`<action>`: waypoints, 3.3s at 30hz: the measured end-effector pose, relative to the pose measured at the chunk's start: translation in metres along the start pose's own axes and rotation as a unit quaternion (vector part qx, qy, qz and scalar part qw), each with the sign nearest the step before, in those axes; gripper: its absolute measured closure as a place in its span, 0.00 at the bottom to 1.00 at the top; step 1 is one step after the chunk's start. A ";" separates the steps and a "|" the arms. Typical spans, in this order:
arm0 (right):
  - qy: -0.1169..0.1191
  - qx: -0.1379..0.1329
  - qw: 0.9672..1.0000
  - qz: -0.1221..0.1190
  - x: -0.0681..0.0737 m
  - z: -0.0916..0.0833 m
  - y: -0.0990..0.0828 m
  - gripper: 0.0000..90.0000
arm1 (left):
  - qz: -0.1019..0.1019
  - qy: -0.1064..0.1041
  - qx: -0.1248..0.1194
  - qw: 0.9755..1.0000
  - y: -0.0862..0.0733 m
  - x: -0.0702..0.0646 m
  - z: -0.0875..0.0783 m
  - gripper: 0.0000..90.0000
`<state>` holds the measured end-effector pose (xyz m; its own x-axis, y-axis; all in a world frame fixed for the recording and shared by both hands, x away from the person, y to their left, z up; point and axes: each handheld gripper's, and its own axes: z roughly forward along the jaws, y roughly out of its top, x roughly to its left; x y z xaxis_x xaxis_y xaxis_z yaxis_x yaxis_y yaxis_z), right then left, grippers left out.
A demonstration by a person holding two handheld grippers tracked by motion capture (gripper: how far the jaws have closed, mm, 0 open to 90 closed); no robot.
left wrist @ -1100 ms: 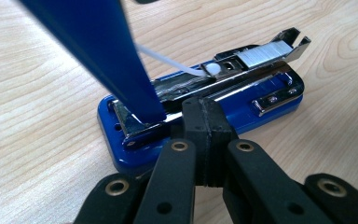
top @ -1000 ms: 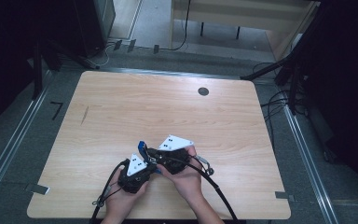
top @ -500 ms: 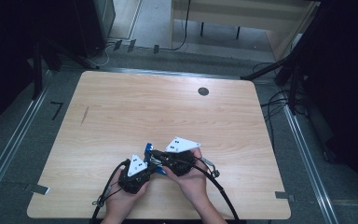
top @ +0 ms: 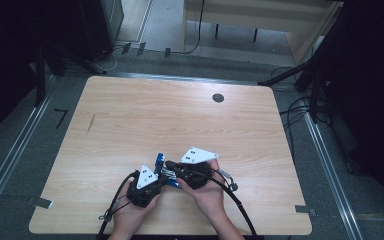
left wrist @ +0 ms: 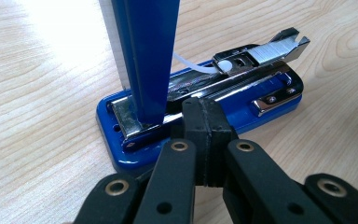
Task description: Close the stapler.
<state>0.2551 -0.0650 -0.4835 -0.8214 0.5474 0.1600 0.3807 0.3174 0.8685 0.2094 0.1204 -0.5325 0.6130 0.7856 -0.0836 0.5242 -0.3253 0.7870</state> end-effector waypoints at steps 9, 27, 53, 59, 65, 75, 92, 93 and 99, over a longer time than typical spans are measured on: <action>-0.011 -0.018 1.000 0.001 -0.006 -0.011 0.012 1.00 | -0.001 -0.001 -0.001 1.000 0.000 0.000 0.000 1.00; -0.008 -0.047 0.999 -0.022 0.005 -0.009 0.053 1.00 | 0.000 0.000 -0.002 1.000 0.000 0.000 0.000 1.00; -0.003 -0.033 0.999 -0.026 0.007 -0.009 0.040 1.00 | 0.002 0.000 -0.002 1.000 0.000 -0.001 0.000 1.00; -0.008 -0.027 0.999 -0.017 0.002 -0.013 0.027 1.00 | 0.005 0.000 -0.002 1.000 0.000 -0.001 0.000 1.00; -0.013 -0.024 1.000 -0.011 -0.003 -0.019 0.016 1.00 | 0.006 0.000 -0.001 1.000 0.000 -0.001 0.000 1.00; -0.026 -0.010 1.000 -0.004 -0.012 -0.030 -0.005 1.00 | 0.011 -0.002 0.001 1.000 0.000 -0.001 -0.001 1.00; -0.035 0.012 0.999 0.009 -0.021 -0.042 -0.038 1.00 | 0.022 -0.024 0.003 0.999 -0.002 -0.003 -0.002 1.00; -0.036 0.011 0.999 0.010 -0.021 -0.043 -0.039 1.00 | 0.022 -0.025 0.003 0.999 -0.002 -0.003 -0.002 1.00; -0.041 0.003 0.999 0.011 -0.019 -0.047 -0.044 1.00 | 0.022 -0.025 0.004 0.999 -0.002 -0.003 -0.002 1.00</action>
<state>0.2343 -0.1258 -0.5031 -0.7754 0.6155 0.1410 0.4014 0.3081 0.8625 0.2059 0.1197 -0.5325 0.6648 0.7428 -0.0794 0.4998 -0.3633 0.7862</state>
